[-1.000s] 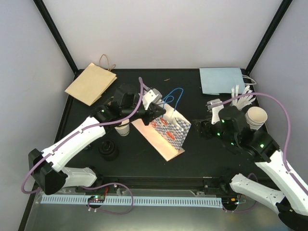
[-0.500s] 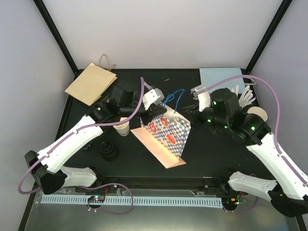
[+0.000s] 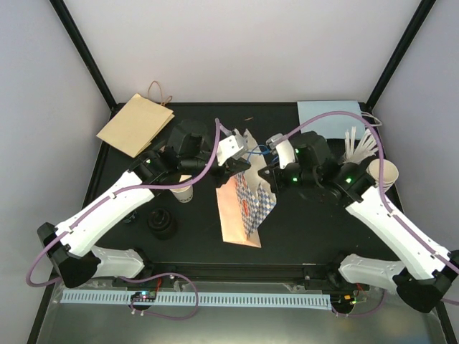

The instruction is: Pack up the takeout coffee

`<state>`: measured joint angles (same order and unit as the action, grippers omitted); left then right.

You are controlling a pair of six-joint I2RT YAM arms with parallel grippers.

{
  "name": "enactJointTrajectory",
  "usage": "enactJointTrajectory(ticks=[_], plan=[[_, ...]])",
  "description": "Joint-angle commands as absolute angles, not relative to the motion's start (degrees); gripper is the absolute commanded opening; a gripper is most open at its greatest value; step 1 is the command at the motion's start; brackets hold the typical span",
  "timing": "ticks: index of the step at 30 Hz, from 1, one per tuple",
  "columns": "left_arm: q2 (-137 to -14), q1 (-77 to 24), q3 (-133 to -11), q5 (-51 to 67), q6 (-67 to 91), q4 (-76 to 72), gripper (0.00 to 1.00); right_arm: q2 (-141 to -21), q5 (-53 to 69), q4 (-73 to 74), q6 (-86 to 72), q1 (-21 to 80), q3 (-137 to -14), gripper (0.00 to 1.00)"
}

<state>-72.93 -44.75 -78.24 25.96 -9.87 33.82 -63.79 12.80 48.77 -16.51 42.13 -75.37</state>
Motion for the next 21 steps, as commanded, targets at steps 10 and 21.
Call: enactJointTrajectory(ticks=[10,21], plan=[[-71.7,-45.2,-77.6,20.0,-10.1,24.7,0.01,-61.5,17.5,38.0,-19.6,42.6,-58.6,0.01],[-69.4,-45.1,-74.1,23.2,-5.0,13.9,0.02,-56.3,23.9,25.9,-22.9,43.2,-48.9,0.01]])
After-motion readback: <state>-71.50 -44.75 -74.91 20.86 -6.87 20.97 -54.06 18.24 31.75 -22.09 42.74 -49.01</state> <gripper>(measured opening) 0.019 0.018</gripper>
